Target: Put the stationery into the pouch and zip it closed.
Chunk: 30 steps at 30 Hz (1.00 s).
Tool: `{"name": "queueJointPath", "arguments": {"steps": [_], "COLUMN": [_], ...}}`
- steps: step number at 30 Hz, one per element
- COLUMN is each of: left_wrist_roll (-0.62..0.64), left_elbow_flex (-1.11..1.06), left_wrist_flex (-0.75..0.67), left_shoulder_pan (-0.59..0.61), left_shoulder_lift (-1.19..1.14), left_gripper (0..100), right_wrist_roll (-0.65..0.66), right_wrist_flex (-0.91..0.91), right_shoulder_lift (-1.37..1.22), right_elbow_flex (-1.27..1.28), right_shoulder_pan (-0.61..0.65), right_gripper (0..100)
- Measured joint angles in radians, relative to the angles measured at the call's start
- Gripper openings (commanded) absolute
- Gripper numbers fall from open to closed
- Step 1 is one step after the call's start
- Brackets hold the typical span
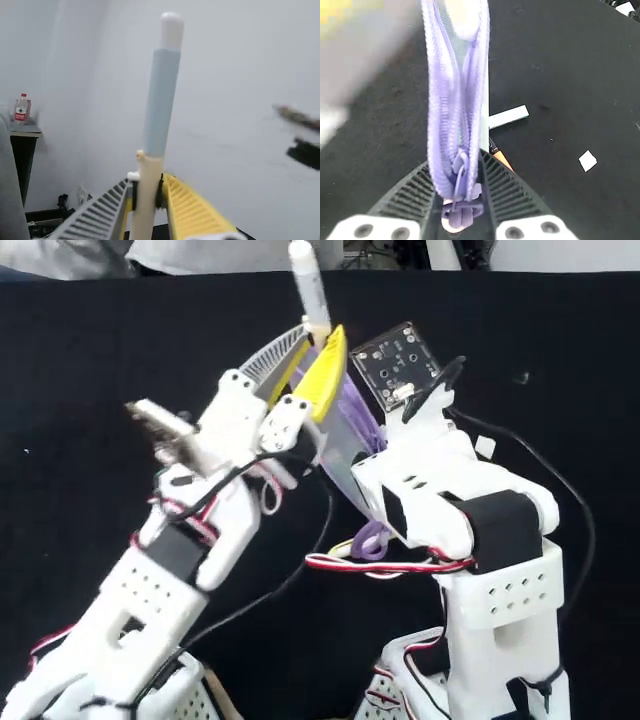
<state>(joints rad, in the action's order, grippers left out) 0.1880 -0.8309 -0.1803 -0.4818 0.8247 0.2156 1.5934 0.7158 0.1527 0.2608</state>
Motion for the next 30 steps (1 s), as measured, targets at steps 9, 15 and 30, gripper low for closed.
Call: {"name": "queueJointPath", "arguments": {"steps": [9, 15, 30], "left_wrist_roll": [0.003, 0.0, -0.003], "left_elbow_flex": [-0.026, -0.032, 0.133], "left_wrist_flex": [-0.057, -0.058, 0.368], "left_shoulder_pan": [0.127, 0.135, 0.149], "left_shoulder_lift": [-0.098, -0.098, -0.097], "left_gripper": [3, 13, 19], "right_wrist_roll": [0.0, 0.0, 0.0], "right_wrist_flex": [0.0, 0.0, -0.006], "right_shoulder_lift": [0.0, 0.0, 0.0], "right_elbow_flex": [0.0, 0.0, 0.0], "right_shoulder_pan": [0.0, -0.003, -0.06], "right_gripper": [1.1, 1.1, 1.1]}}
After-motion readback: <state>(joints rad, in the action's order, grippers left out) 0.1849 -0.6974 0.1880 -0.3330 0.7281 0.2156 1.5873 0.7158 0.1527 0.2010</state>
